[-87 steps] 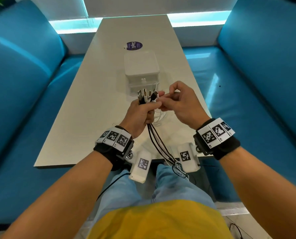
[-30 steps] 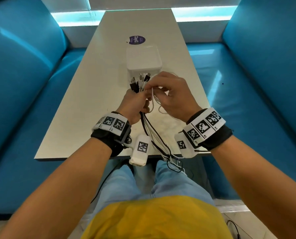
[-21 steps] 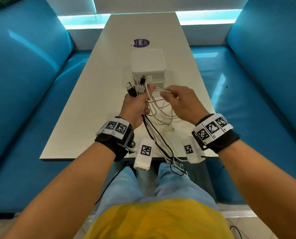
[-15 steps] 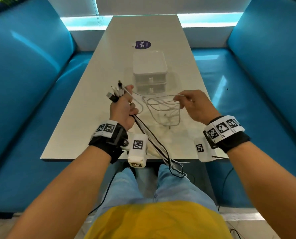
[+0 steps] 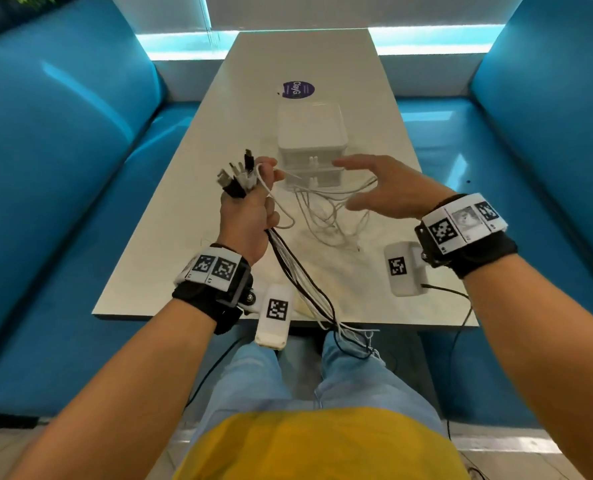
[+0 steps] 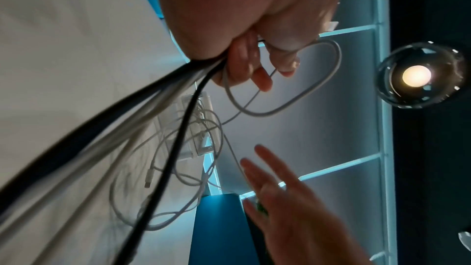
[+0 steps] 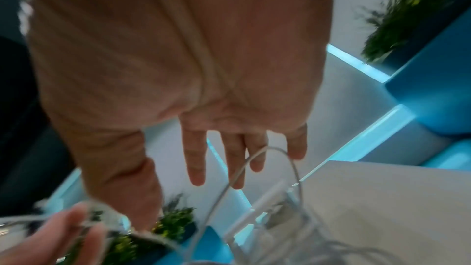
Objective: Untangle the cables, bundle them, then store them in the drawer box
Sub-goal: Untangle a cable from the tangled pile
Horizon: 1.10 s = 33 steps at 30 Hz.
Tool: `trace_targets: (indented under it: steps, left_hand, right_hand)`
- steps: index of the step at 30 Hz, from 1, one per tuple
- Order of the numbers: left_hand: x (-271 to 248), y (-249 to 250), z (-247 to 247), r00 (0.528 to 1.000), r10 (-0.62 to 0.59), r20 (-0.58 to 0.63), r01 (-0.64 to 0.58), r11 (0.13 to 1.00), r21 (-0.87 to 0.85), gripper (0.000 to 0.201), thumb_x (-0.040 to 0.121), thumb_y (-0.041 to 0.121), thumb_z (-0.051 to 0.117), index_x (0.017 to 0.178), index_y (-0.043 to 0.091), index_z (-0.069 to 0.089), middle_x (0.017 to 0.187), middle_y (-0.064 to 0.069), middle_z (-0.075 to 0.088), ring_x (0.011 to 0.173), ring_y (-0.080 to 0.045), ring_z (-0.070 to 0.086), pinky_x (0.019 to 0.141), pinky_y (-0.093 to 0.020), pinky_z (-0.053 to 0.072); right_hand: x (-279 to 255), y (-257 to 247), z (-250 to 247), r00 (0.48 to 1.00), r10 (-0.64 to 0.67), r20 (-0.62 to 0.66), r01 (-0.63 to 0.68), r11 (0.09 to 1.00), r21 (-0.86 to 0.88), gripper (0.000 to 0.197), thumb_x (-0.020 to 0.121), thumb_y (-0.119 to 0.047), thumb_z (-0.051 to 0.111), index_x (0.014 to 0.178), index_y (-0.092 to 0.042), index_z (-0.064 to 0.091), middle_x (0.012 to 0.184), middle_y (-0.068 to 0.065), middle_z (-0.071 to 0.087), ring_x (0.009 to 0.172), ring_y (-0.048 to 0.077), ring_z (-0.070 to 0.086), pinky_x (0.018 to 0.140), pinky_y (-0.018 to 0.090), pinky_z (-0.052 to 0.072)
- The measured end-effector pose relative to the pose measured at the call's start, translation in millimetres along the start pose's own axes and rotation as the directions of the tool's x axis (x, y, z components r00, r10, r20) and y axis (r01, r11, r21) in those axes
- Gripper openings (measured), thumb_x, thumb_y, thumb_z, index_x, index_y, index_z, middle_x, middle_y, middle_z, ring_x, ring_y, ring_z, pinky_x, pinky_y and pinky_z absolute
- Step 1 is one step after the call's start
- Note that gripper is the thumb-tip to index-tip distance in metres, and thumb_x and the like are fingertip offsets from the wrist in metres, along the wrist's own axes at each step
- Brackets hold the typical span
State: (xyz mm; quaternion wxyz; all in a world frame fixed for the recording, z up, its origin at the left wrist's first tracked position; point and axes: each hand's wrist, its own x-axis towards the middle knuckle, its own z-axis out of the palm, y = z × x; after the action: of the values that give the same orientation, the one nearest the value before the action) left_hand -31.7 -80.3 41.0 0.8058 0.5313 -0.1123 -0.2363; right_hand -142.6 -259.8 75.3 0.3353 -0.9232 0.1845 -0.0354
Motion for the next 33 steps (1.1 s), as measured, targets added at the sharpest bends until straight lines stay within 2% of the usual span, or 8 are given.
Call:
trace_targets:
  steps: [5, 7, 9, 15, 20, 27, 30, 33]
  left_hand:
    - [-10, 2, 15, 0.987, 0.069, 0.145, -0.081, 0.993, 0.08, 0.012, 0.096, 0.023, 0.055, 0.087, 0.024, 0.064, 0.081, 0.004, 0.065, 0.04, -0.002, 0.025, 0.039, -0.017, 0.024]
    - [-13, 2, 17, 0.975, 0.089, 0.201, -0.104, 0.992, 0.064, 0.013, 0.095, 0.022, 0.057, 0.086, 0.025, 0.066, 0.077, 0.006, 0.066, 0.04, -0.001, 0.028, 0.04, -0.017, 0.024]
    - [-13, 2, 17, 0.968, 0.101, 0.231, -0.121, 0.99, 0.074, 0.015, 0.095, 0.018, 0.057, 0.092, 0.028, 0.068, 0.065, 0.01, 0.063, 0.041, -0.001, 0.026, 0.041, -0.017, 0.022]
    - [3, -3, 23, 0.992, -0.029, 0.121, 0.011, 0.99, 0.144, 0.029, 0.091, 0.007, 0.06, 0.116, 0.023, 0.065, 0.06, 0.005, 0.04, 0.044, -0.005, 0.025, 0.039, -0.018, 0.024]
    - [6, -1, 36, 0.981, -0.1, 0.164, 0.071, 0.982, 0.176, 0.009, 0.093, 0.023, 0.061, 0.094, 0.015, 0.065, 0.054, 0.005, 0.044, 0.041, -0.005, 0.03, 0.038, -0.019, 0.023]
    - [11, -14, 32, 0.983, -0.015, 0.183, -0.062, 0.911, 0.407, 0.023, 0.088, 0.037, 0.066, 0.075, 0.018, 0.061, 0.05, 0.01, 0.045, 0.041, -0.005, 0.036, 0.042, -0.021, 0.029]
    - [12, -30, 23, 0.977, 0.032, 0.213, -0.142, 0.837, 0.528, 0.006, 0.081, 0.026, 0.075, 0.081, 0.023, 0.069, 0.067, 0.014, 0.067, 0.062, 0.001, 0.061, 0.065, -0.018, 0.048]
    - [13, -41, 14, 0.989, 0.043, 0.144, -0.118, 0.82, 0.56, 0.009, 0.076, 0.027, 0.08, 0.079, 0.031, 0.072, 0.08, 0.007, 0.071, 0.084, -0.01, 0.065, 0.084, -0.025, 0.048]
  right_hand:
    - [13, -30, 24, 0.987, -0.113, -0.113, 0.094, 0.982, -0.166, 0.028, 0.09, -0.041, 0.061, 0.115, -0.028, 0.068, 0.11, -0.006, 0.068, 0.102, 0.012, 0.06, 0.096, 0.029, 0.041]
    - [18, -32, 29, 0.984, -0.133, -0.116, 0.123, 0.988, -0.088, 0.014, 0.091, -0.033, 0.062, 0.085, -0.025, 0.072, 0.08, -0.006, 0.068, 0.075, 0.01, 0.059, 0.077, 0.03, 0.048]
    - [21, -29, 32, 0.971, -0.17, -0.167, 0.165, 0.985, -0.045, 0.03, 0.092, -0.031, 0.062, 0.063, -0.026, 0.064, 0.061, -0.003, 0.058, 0.057, 0.012, 0.05, 0.061, 0.027, 0.041]
    - [16, -27, 32, 0.911, -0.219, -0.349, 0.222, 0.975, -0.029, 0.019, 0.089, -0.027, 0.067, 0.103, -0.017, 0.075, 0.082, 0.005, 0.057, 0.076, 0.014, 0.052, 0.063, 0.005, 0.035]
    - [10, -21, 30, 0.854, -0.182, -0.487, 0.355, 0.888, 0.292, 0.018, 0.078, -0.017, 0.076, 0.095, -0.009, 0.077, 0.091, 0.011, 0.074, 0.084, 0.019, 0.07, 0.081, 0.034, 0.056]
    - [4, -26, 27, 0.838, -0.074, -0.54, 0.401, 0.755, 0.519, 0.011, 0.079, -0.006, 0.076, 0.088, -0.012, 0.075, 0.075, 0.0, 0.073, 0.066, 0.01, 0.069, 0.063, 0.022, 0.054]
    - [3, -33, 16, 0.804, -0.026, -0.595, 0.461, 0.658, 0.595, 0.016, 0.079, 0.001, 0.074, 0.088, -0.012, 0.073, 0.063, -0.007, 0.071, 0.06, 0.009, 0.066, 0.062, 0.022, 0.055]
    - [0, -35, 5, 0.655, -0.024, -0.756, 0.603, 0.619, 0.503, 0.021, 0.077, 0.0, 0.075, 0.095, -0.009, 0.071, 0.068, -0.009, 0.07, 0.062, 0.01, 0.066, 0.063, 0.024, 0.055]
